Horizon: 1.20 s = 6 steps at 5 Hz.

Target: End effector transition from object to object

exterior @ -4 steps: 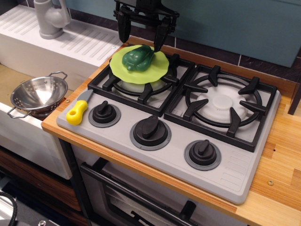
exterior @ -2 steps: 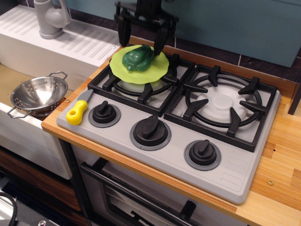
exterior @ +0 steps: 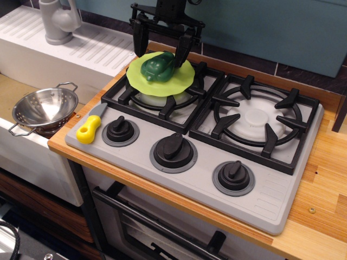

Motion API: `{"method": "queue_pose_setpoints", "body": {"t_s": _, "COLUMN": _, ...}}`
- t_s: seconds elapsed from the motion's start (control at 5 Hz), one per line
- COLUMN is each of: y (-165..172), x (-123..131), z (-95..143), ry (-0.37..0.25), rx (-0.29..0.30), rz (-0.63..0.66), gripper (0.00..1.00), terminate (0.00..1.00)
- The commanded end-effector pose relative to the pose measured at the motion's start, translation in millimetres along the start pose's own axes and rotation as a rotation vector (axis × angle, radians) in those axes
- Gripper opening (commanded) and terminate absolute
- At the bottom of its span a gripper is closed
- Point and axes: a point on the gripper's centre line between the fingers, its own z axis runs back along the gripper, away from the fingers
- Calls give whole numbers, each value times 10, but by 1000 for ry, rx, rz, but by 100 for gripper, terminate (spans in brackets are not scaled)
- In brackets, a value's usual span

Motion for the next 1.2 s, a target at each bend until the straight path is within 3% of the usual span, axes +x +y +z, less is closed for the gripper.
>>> {"method": "queue_pose_setpoints", "body": {"t_s": 0.0, "y": 133, "x": -229, "z": 477, "ry": -100, "rx": 5, "rz": 23, "gripper": 100, "terminate": 0}}
{"method": "queue_pose_setpoints", "body": {"t_s": 0.4, "y": 536, "x": -666, "z": 459, "ry": -94, "rx": 2, "rz": -39, "gripper": 100, "terminate": 0}}
{"method": "queue_pose_setpoints", "body": {"t_s": 1.0, "y": 659, "x": -698, "z": 141, "ry": -128, "rx": 19, "rz": -83, "gripper": 100, "terminate": 0}}
